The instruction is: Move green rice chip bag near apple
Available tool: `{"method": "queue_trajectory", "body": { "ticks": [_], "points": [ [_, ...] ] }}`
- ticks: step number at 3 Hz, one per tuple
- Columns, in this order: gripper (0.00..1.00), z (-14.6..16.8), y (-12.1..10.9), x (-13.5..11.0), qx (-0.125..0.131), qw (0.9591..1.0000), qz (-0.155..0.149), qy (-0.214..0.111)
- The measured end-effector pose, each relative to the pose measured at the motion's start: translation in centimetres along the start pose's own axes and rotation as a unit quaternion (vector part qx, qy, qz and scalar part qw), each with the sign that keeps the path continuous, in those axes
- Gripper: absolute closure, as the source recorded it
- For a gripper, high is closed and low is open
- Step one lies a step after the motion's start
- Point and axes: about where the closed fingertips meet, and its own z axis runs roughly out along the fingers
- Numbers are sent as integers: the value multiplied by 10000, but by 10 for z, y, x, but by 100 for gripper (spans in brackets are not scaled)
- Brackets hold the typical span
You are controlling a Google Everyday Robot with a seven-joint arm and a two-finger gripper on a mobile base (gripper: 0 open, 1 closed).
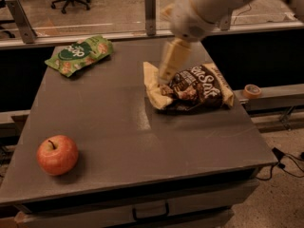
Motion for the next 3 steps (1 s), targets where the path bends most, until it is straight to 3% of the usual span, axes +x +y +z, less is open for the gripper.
{"method": "queue_trajectory", "body": {
  "ticks": [2, 3],
  "points": [
    [0, 4, -9, -14, 106, 9999, -72, -116],
    [0, 23, -23, -25, 224, 9992, 57, -341]
  ]
}}
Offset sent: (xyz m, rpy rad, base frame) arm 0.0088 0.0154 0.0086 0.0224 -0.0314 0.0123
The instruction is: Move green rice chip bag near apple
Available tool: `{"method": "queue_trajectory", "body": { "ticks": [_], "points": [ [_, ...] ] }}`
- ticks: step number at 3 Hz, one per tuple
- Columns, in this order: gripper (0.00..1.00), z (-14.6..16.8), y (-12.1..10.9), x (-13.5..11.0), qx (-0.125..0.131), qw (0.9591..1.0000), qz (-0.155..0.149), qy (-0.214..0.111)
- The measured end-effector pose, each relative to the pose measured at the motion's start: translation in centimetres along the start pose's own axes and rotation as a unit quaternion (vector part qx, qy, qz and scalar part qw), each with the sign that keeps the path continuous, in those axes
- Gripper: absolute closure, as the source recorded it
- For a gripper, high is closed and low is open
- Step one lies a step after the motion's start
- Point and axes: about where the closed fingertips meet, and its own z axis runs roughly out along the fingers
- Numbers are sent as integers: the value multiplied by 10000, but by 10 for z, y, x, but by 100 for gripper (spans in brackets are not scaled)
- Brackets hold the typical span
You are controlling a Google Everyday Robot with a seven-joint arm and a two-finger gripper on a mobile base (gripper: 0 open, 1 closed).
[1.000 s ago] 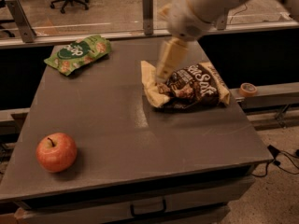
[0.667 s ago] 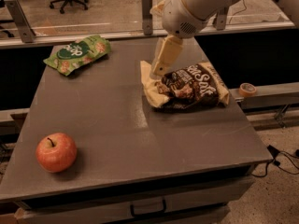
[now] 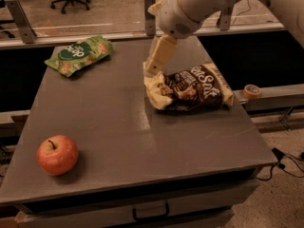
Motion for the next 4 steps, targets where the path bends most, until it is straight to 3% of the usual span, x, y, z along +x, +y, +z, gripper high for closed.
{"method": "queue_trajectory", "body": {
  "ticks": [1, 2, 3, 4],
  "points": [
    [0, 54, -33, -22, 114, 9983, 350, -442],
    [0, 128, -74, -46, 190, 9894, 1037, -994],
    [0, 182, -92, -67, 100, 9785, 1580, -1323],
    [0, 182, -92, -68, 99, 9785, 1581, -1323]
  ]
}}
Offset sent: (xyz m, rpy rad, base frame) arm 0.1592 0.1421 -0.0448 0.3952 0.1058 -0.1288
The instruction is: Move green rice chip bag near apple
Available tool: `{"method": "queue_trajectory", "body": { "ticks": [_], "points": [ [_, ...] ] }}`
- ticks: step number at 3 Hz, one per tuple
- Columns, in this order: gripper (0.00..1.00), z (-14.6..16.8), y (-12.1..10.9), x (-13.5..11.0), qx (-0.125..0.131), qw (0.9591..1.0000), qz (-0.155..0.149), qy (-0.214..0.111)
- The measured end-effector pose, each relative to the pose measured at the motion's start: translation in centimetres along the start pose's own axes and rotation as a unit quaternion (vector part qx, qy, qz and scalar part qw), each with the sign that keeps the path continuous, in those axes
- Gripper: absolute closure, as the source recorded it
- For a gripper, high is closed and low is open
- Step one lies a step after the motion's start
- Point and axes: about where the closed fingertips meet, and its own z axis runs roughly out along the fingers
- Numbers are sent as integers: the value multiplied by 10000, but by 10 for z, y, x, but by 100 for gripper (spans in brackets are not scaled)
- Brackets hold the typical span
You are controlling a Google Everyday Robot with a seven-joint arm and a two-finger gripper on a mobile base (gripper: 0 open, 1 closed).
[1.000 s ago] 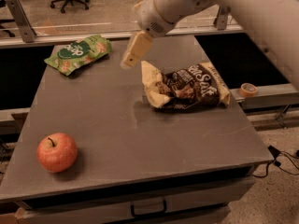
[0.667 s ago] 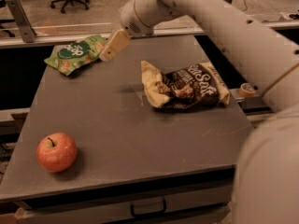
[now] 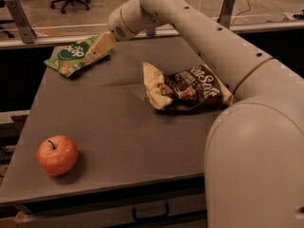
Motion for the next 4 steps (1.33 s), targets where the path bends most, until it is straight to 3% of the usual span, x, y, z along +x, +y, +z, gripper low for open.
{"method": "queue_trajectory", "body": {
  "ticks": [1, 2, 3, 4],
  "points": [
    [0, 12, 3, -2, 17, 9995, 233, -227],
    [0, 34, 4, 5, 137, 9944, 885, -564],
    [0, 52, -14, 12, 438, 9840, 1492, -866],
    [0, 63, -36, 19, 644, 9758, 1843, -985]
  ]
}}
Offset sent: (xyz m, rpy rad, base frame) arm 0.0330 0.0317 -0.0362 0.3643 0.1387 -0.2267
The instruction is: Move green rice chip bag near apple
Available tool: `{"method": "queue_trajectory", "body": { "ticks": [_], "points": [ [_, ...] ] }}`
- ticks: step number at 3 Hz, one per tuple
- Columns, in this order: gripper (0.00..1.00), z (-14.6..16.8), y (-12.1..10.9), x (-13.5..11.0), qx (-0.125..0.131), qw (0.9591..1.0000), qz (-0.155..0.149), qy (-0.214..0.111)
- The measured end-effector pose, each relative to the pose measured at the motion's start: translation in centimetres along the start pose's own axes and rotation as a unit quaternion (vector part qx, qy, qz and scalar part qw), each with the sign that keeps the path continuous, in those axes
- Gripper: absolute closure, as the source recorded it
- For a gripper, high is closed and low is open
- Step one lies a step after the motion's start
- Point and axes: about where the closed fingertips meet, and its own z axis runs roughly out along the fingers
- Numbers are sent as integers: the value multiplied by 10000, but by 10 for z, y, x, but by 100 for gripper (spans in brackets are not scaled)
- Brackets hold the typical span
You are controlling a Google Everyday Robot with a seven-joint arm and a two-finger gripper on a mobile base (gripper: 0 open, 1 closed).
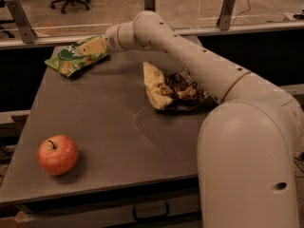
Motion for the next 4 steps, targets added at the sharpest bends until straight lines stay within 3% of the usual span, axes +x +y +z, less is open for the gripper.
{"method": "queue_trajectory", "body": {
  "ticks": [1, 2, 3, 4],
  "points": [
    [0, 16, -17, 4, 91, 9997, 185, 99],
    [0, 29, -28, 17, 139, 9987, 289, 395],
    [18, 37, -27, 31, 86, 9974, 300, 651],
    [41, 34, -19, 31, 49, 9974, 223, 687]
  ]
}}
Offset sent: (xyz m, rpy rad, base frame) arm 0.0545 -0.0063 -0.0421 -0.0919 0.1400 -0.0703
